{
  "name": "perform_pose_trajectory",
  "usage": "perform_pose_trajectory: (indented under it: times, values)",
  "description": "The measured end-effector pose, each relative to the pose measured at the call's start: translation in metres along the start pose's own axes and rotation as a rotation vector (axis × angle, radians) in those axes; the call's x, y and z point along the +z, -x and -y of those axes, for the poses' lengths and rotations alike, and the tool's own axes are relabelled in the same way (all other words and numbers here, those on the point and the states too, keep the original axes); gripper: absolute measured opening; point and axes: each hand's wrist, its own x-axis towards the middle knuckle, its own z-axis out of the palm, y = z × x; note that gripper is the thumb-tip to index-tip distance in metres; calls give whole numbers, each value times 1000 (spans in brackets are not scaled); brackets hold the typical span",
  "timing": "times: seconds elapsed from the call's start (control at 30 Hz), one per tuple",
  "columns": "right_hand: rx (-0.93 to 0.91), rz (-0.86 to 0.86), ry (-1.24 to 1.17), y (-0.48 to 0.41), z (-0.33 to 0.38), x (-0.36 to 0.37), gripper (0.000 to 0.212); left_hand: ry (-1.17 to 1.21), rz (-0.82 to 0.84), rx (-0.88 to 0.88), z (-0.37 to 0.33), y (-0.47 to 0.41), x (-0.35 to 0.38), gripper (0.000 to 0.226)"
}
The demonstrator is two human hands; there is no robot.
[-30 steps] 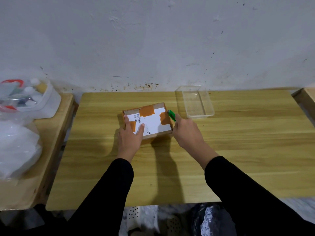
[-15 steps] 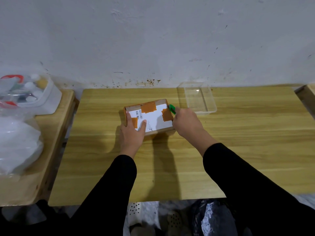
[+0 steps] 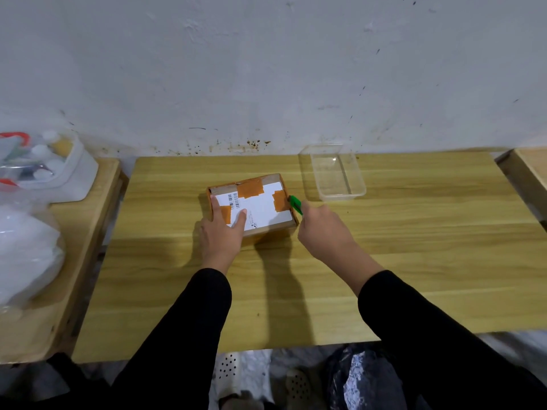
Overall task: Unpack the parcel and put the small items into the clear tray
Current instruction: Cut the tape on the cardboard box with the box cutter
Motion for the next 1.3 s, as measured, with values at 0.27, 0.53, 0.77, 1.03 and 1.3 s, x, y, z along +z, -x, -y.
perform_pose_trajectory:
  times: [0.27,0.53,0.77,1.03,1.3]
  values:
    - [-23,-11,42,15,-4,7,36,31,7,8,-1,3,-2,77]
    - [-6,-134,-128,43,-19,22,38,45,28,27,0,3,-6,76]
    - [126,-218,-683,36,-37,16,38,170,-29,30,-3,19,-12,67]
    - [353,-239,-970,8,-32,28,44,401,-106,-10,12,33,7,61]
    - [223,-96,-890,-17,-20,55,45,385,-195,-52,19,-17,-26,51]
